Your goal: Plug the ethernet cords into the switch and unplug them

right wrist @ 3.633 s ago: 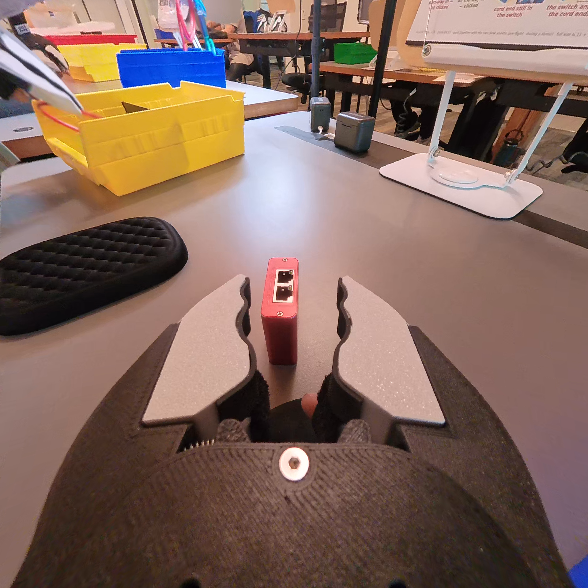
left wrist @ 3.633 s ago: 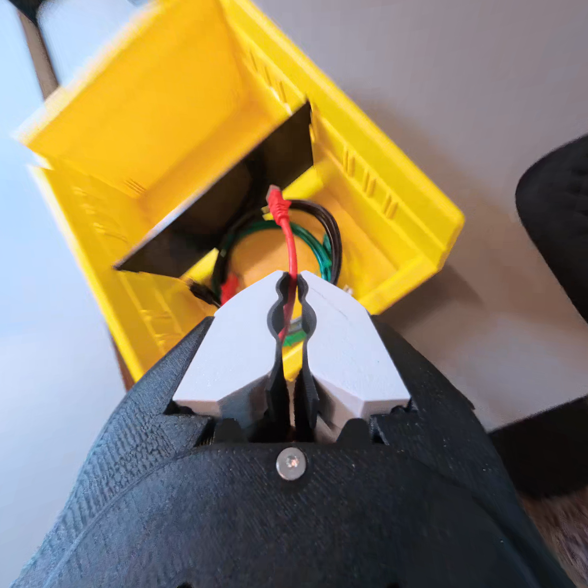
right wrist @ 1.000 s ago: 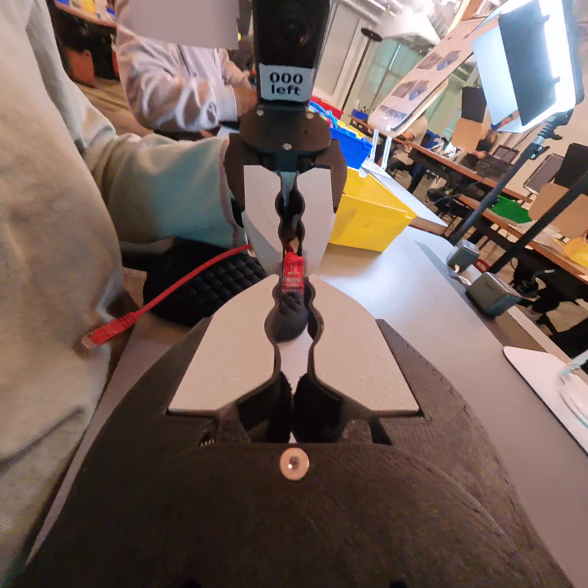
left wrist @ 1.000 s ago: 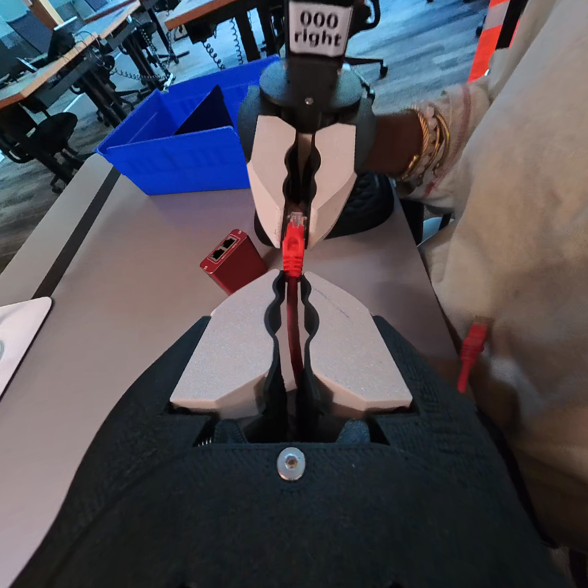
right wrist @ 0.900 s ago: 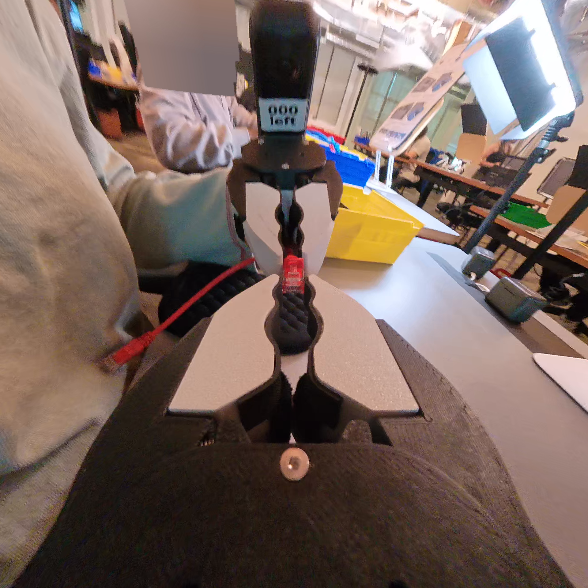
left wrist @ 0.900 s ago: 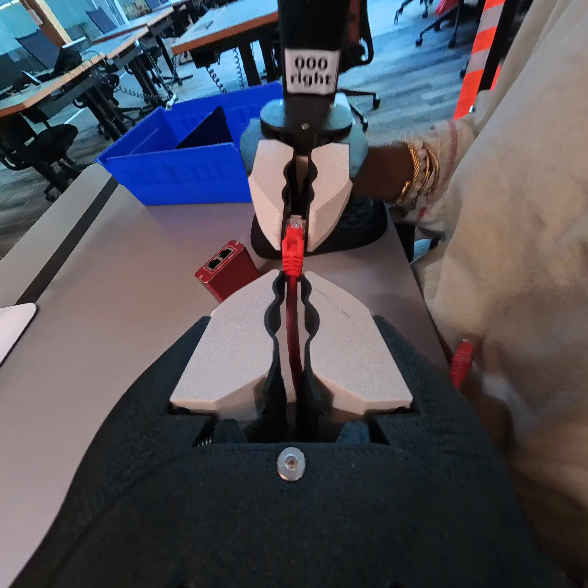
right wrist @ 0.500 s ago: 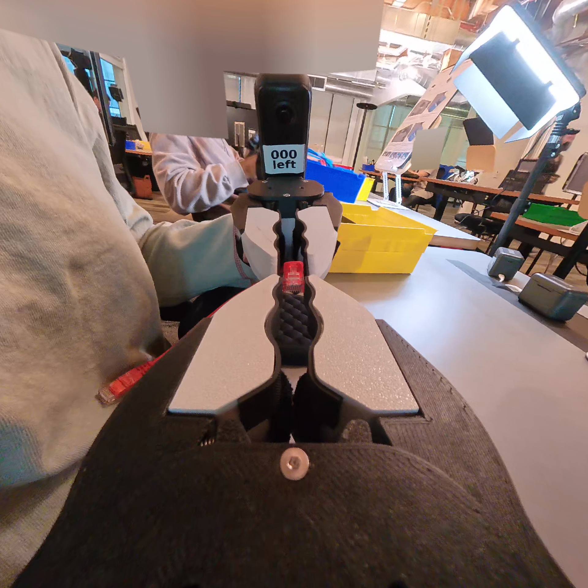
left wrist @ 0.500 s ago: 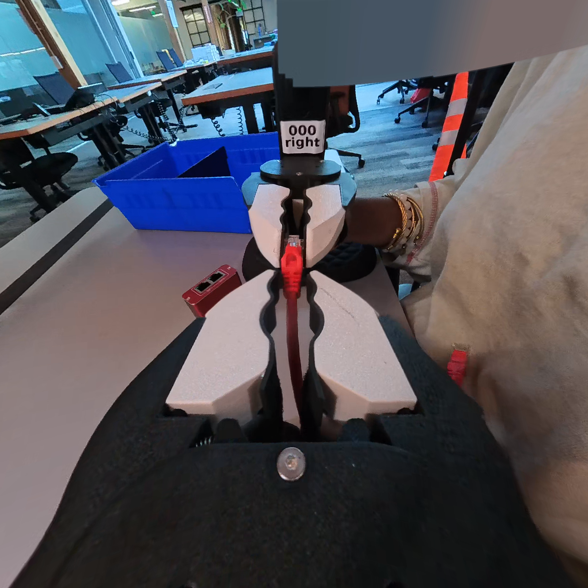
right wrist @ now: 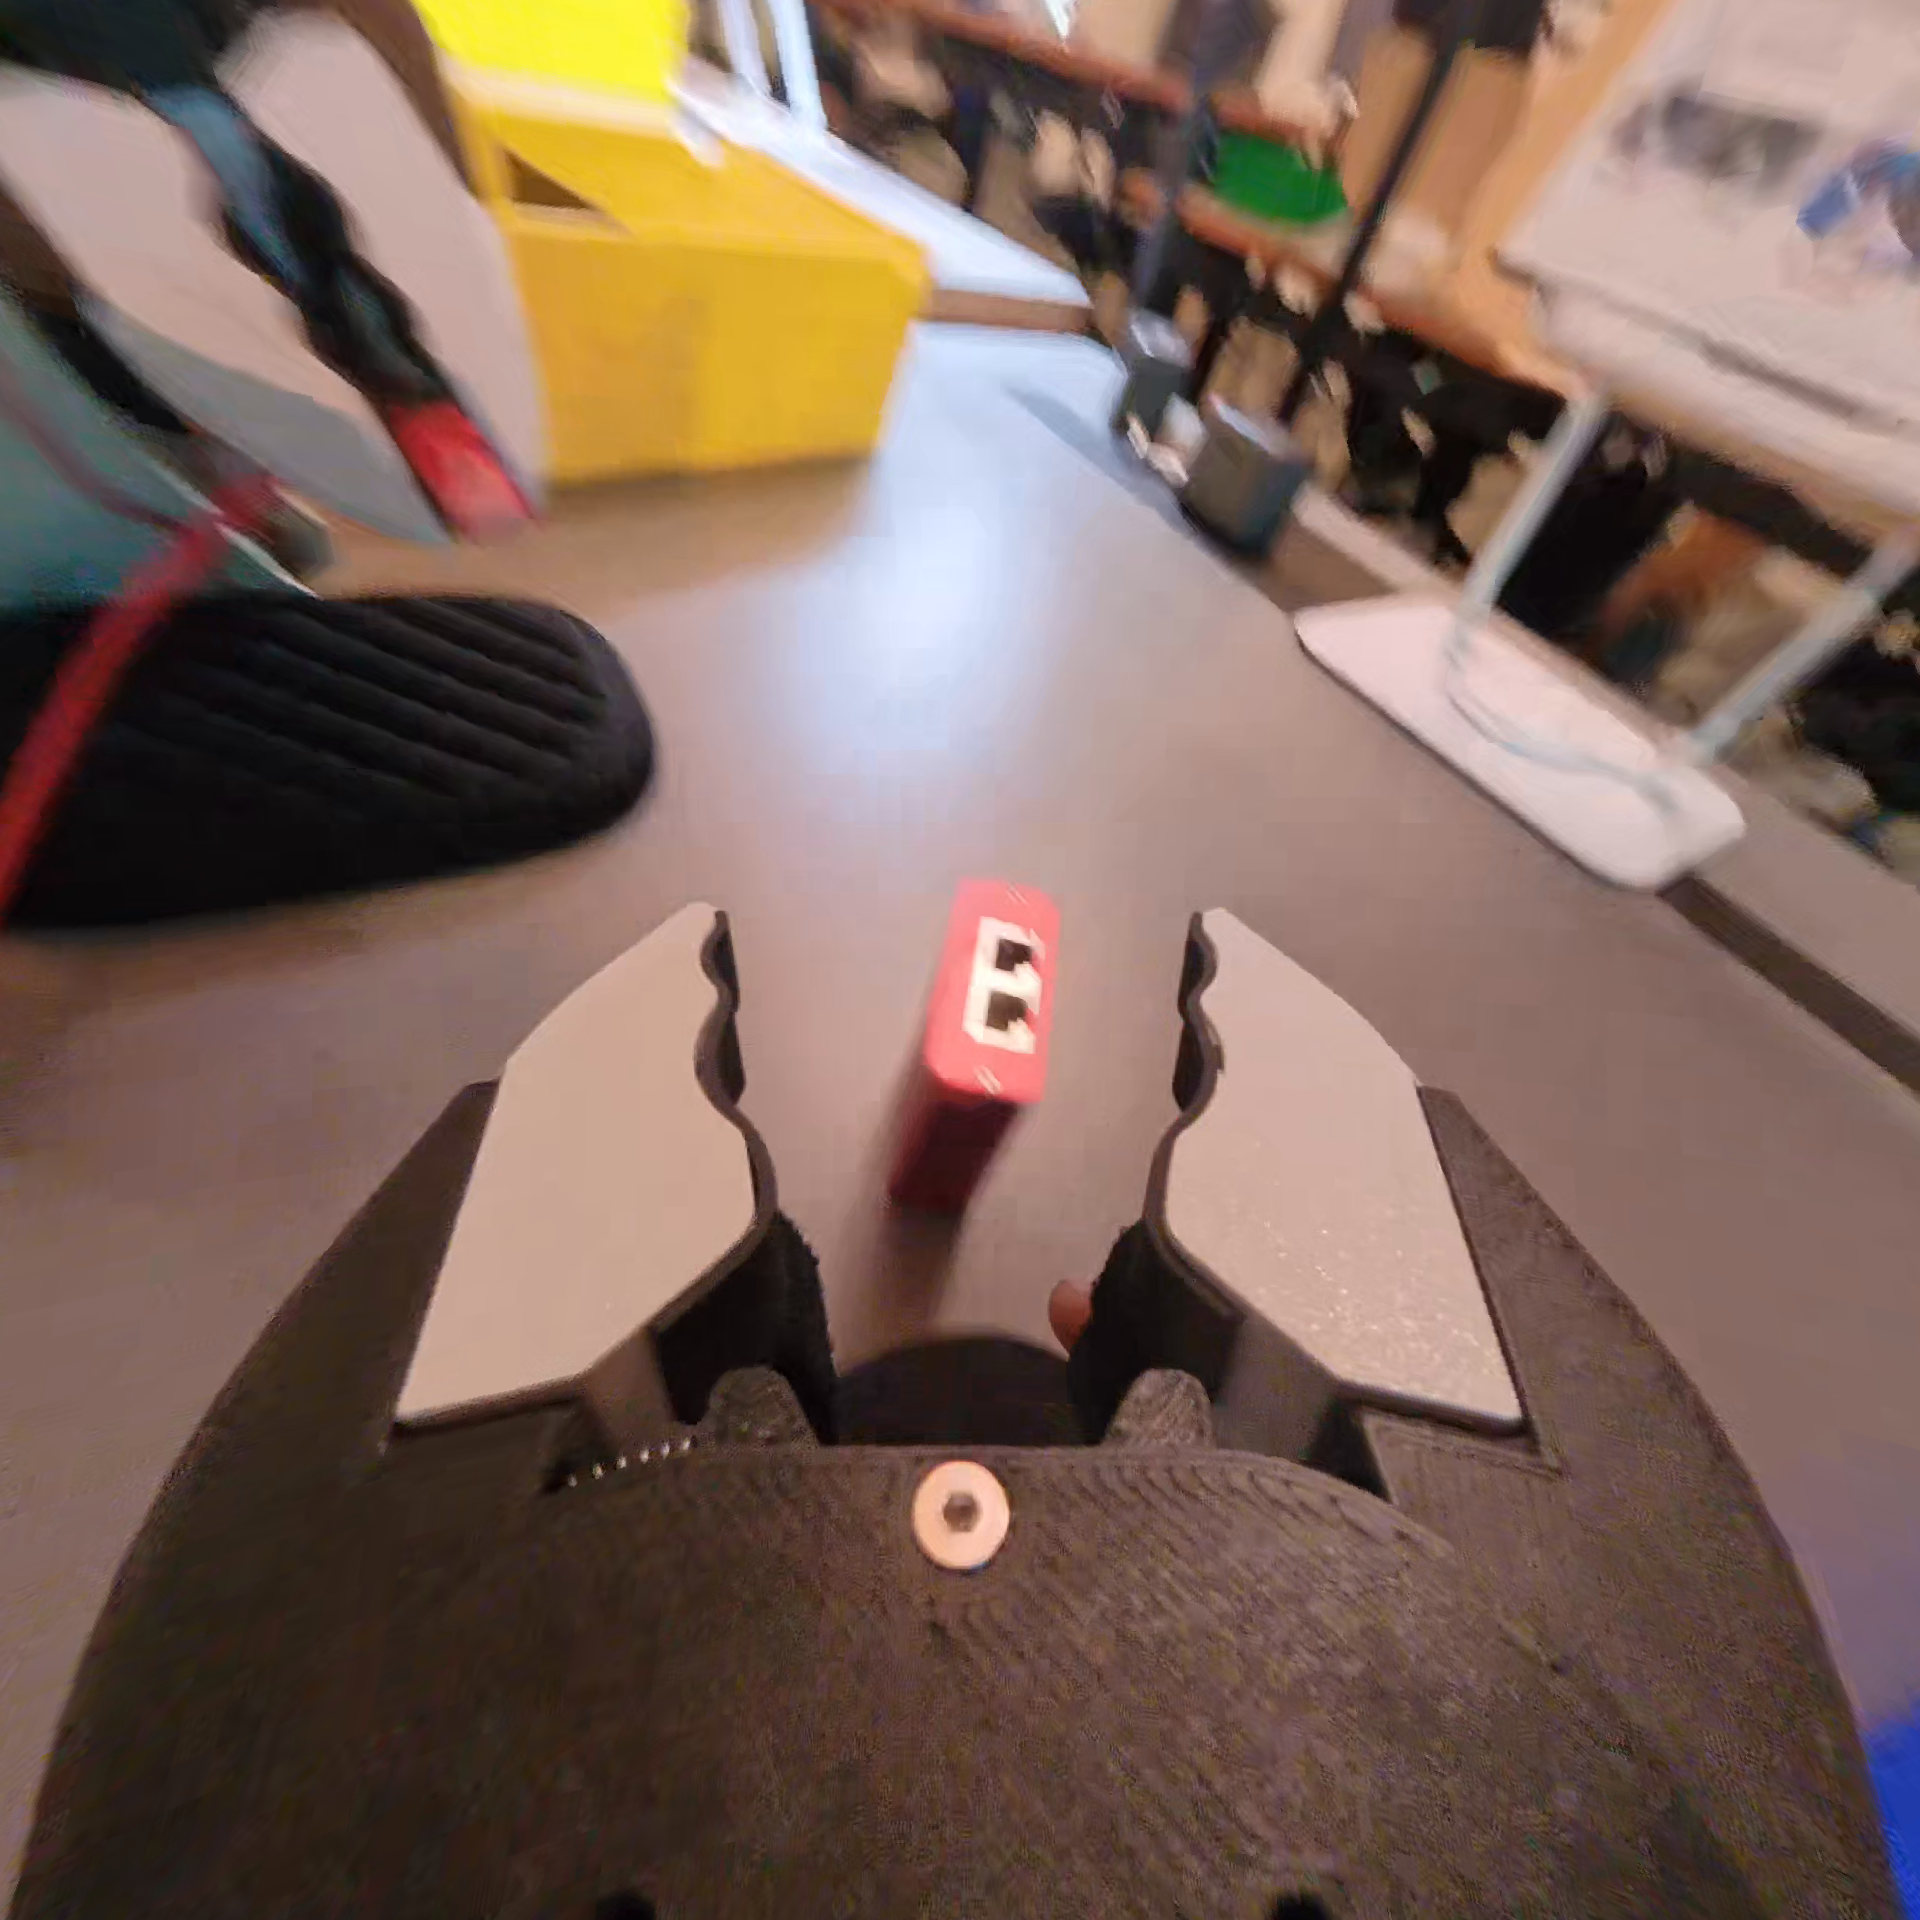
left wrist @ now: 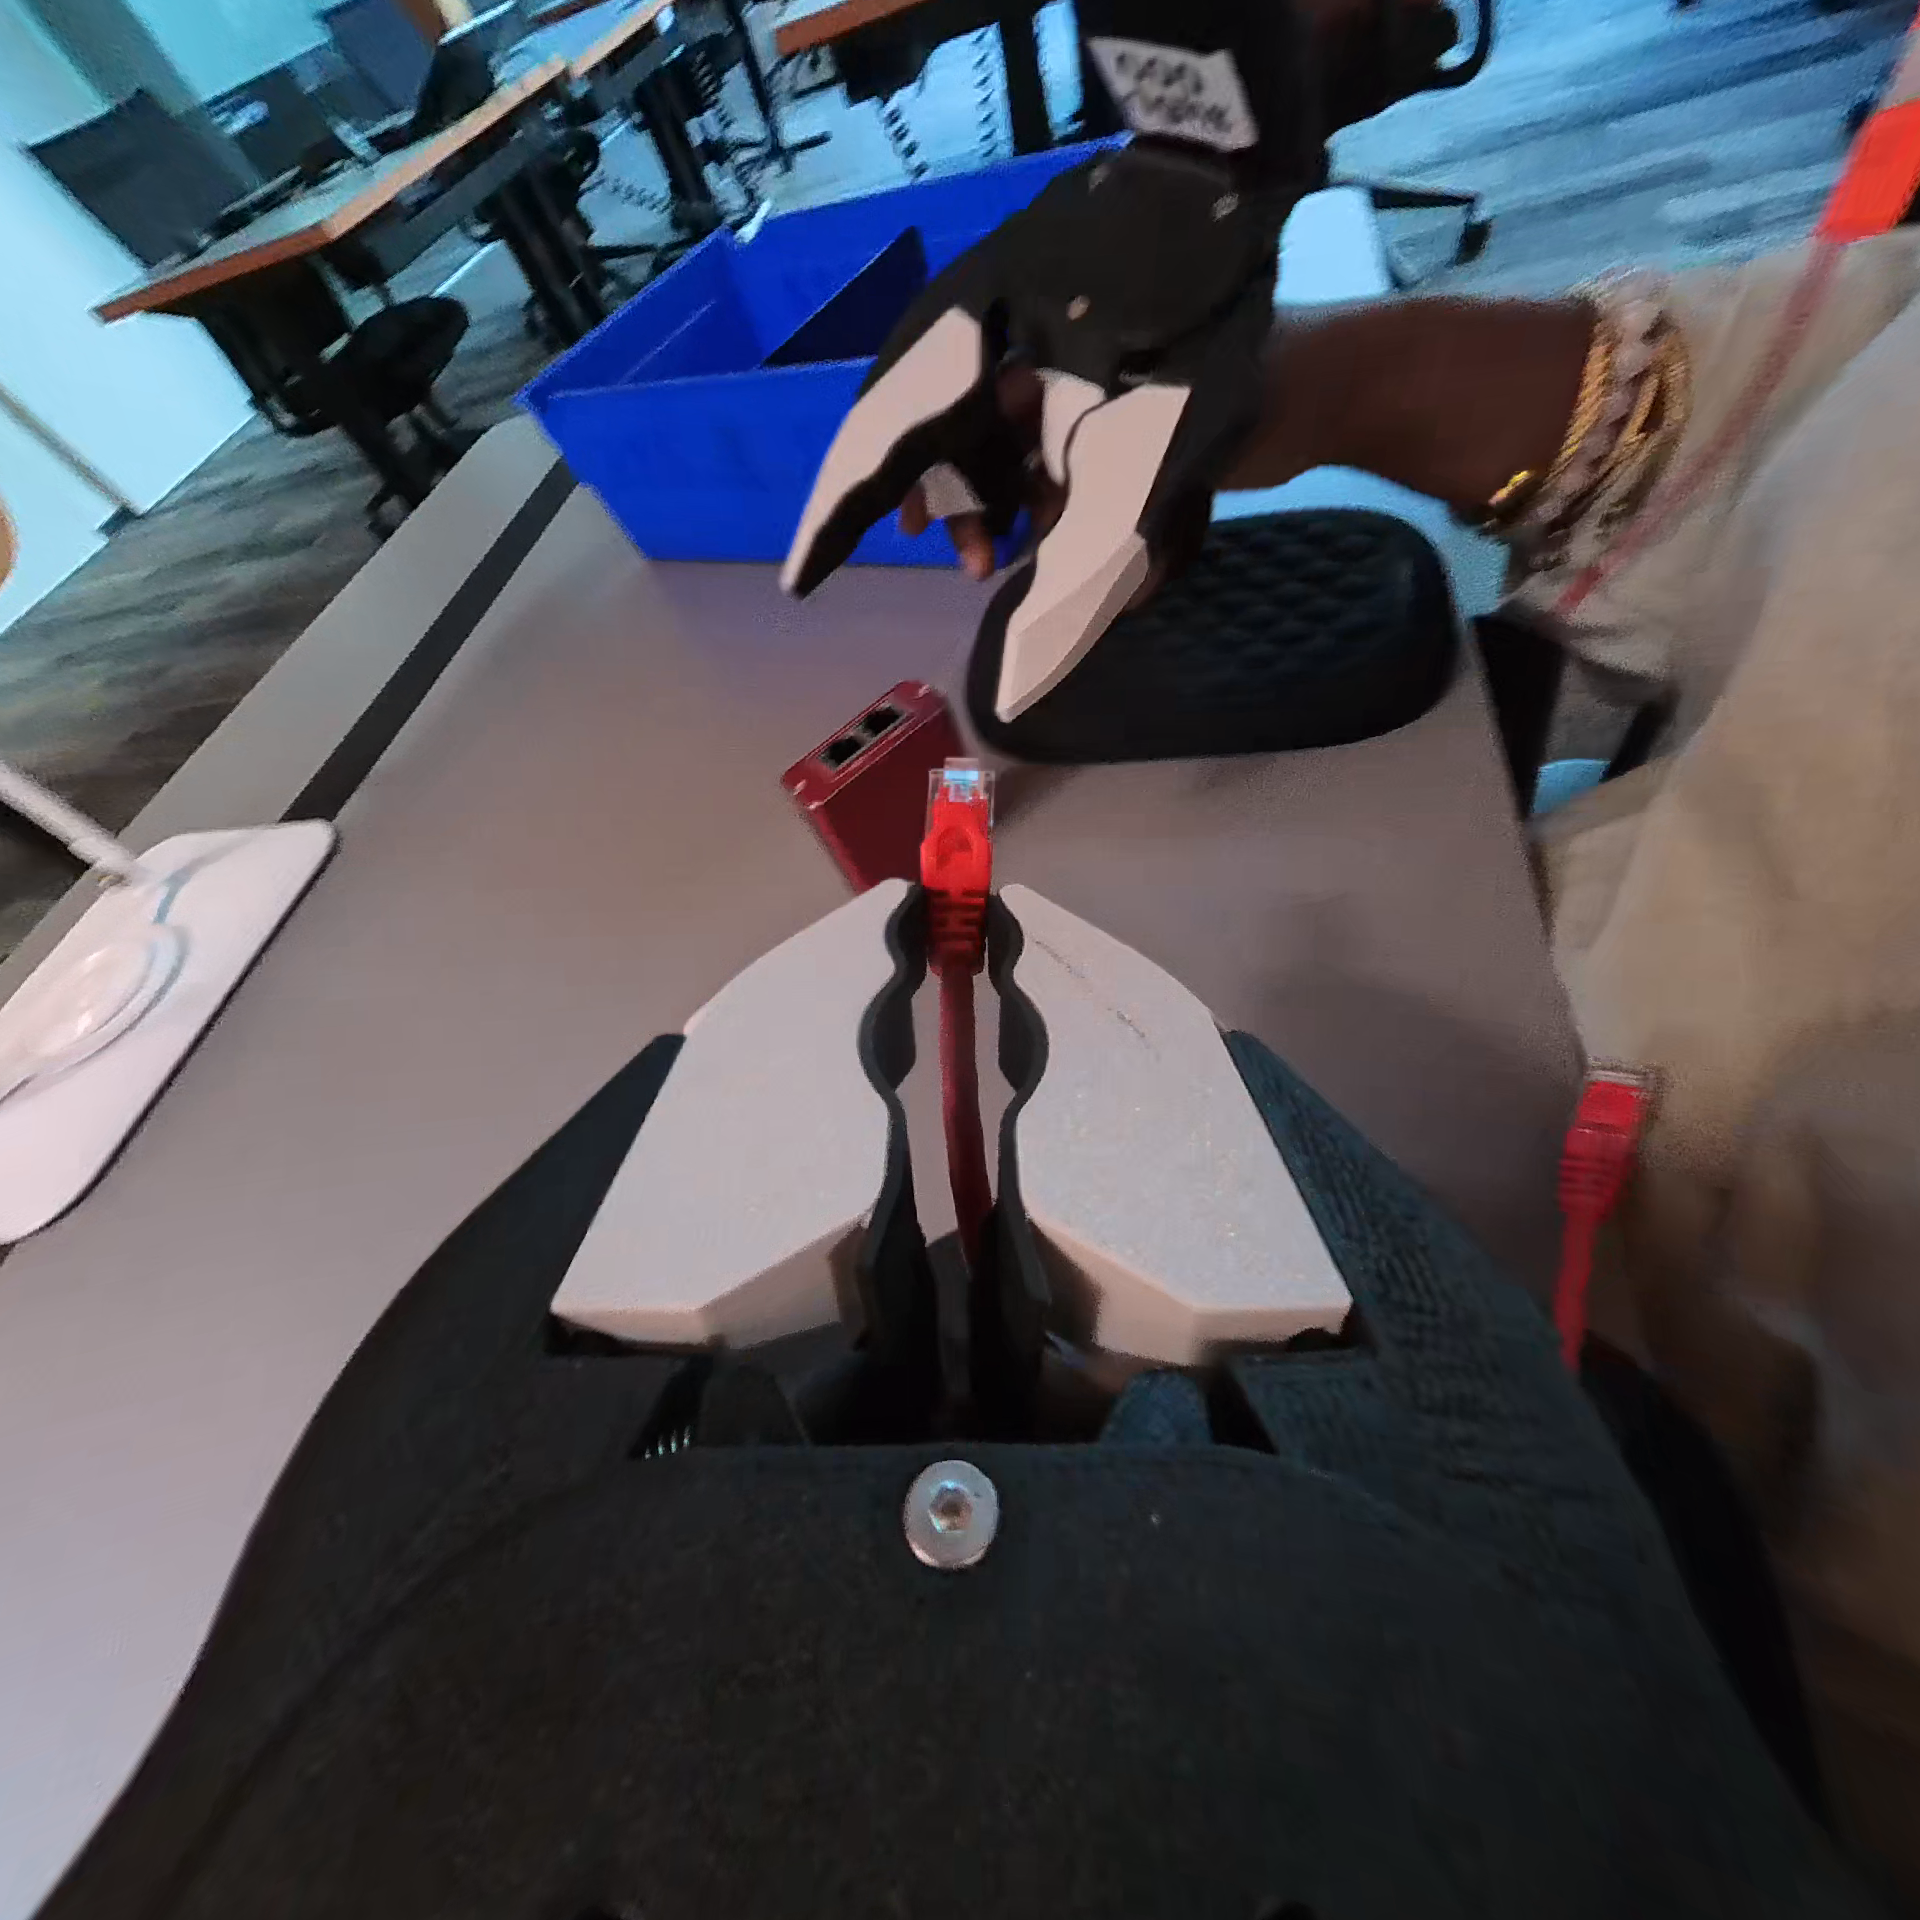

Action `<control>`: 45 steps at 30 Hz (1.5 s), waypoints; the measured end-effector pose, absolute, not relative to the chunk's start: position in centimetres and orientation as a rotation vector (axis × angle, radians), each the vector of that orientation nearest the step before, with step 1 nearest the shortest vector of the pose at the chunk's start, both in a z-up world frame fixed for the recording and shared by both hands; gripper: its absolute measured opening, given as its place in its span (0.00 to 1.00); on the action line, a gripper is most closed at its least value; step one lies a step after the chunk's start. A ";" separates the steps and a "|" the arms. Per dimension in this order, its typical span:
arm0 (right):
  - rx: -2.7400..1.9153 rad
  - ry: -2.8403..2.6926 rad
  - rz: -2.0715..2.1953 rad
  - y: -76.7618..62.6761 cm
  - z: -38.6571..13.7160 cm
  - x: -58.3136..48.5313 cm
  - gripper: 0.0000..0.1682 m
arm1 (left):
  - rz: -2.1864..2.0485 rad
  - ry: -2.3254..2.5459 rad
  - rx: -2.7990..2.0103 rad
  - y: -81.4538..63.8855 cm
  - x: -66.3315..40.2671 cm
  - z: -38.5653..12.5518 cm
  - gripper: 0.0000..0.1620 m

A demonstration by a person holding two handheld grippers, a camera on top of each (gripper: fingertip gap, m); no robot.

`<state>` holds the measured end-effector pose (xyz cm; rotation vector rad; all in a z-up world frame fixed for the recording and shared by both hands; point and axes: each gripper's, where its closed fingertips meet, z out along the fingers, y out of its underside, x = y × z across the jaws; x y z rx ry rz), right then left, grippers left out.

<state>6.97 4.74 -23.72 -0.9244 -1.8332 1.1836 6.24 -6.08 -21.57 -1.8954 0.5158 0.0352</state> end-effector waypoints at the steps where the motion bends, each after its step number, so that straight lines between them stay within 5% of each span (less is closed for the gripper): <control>1: -1.010 -1.842 1.127 6.0 -24.8 6.8 0.49 | 0.067 0.494 -1.914 -6.2 5.6 -21.7 0.07; 5: -1.221 -1.912 1.061 7.0 -28.1 6.4 0.44 | 0.061 0.453 -1.915 -6.2 5.1 -21.7 0.07; 10: -1.352 -2.088 0.788 6.8 -31.8 5.9 0.53 | 0.057 0.415 -1.911 -5.7 4.8 -21.9 0.07; 14: -1.269 -2.113 0.765 6.3 -31.8 5.7 0.19 | 0.039 0.392 -1.901 -5.8 4.6 -22.0 0.07; 16: -1.204 -2.042 0.783 6.5 -30.5 5.5 0.16 | 0.042 0.381 -1.908 -5.9 4.4 -22.2 0.07; 22: -0.943 -2.031 0.614 6.5 -27.2 6.5 0.16 | 0.053 0.374 -1.926 -6.0 4.2 -22.4 0.07; 35: -0.718 -2.855 0.248 4.0 -29.9 11.3 0.18 | -0.007 0.403 -2.008 -6.1 5.5 -24.1 0.07; 42: -0.696 -2.871 0.405 1.7 -30.8 9.9 0.16 | -0.003 0.381 -2.005 -6.6 5.0 -24.2 0.07; 45: -0.726 -2.773 0.560 1.7 -30.5 9.5 0.35 | -0.003 0.377 -1.996 -6.7 4.9 -24.1 0.07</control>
